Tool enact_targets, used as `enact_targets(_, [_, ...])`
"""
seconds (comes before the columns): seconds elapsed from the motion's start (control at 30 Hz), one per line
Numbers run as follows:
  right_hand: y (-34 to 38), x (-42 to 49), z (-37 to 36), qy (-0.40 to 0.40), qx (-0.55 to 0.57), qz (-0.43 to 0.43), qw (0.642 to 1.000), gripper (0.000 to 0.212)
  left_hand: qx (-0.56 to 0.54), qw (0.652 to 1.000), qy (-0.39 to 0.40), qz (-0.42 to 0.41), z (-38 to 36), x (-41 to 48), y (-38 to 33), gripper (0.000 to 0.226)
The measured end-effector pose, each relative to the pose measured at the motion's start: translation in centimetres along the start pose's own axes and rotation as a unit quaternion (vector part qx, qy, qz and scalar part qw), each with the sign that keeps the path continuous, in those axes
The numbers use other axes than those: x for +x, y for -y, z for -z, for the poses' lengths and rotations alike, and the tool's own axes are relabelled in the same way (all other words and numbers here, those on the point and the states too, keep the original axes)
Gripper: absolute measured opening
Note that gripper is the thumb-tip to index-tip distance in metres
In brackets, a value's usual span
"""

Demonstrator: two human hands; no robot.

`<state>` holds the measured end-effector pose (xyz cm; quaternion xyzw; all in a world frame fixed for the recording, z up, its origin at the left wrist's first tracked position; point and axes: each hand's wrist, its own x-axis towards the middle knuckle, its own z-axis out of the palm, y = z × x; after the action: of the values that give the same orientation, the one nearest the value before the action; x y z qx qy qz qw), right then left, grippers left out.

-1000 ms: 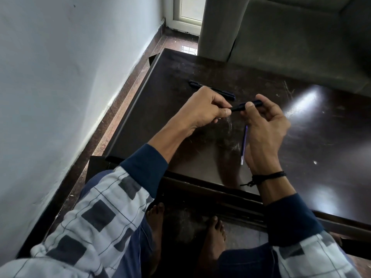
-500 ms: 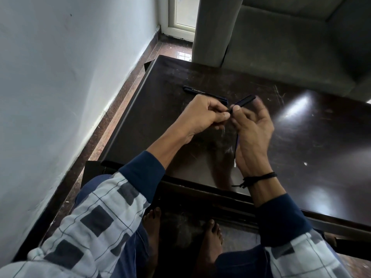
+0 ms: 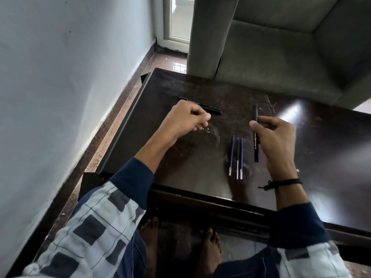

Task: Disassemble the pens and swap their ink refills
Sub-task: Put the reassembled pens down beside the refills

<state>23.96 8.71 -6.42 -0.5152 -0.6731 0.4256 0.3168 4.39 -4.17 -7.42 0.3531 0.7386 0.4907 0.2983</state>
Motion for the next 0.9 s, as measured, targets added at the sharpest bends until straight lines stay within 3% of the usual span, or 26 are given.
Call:
enact_targets(0.13, [0.2,-0.1,0.8,0.006,-0.171,0.001,0.985,0.029,-0.019,1.000,-0.013,-0.001,0.4,0.0,-0.1,0.006])
enact_targets(0.33, [-0.3,-0.3,0.8,0.065,-0.357,-0.029,0.931,0.034,-0.038,0.999,-0.028,0.001,1.1,0.1,-0.2,0.005])
enact_targets(0.5, [-0.4,-0.2,0.5,0.087,-0.382,-0.033,0.919,0.032,-0.049,0.997,-0.062,0.000,2.5,-0.1,-0.5,0.006])
enact_targets(0.9, [0.0,-0.6,-0.2,0.066,-0.351,0.012,0.934,0.033,-0.050,0.996,-0.069,0.006,2.8,-0.1,-0.6,0.008])
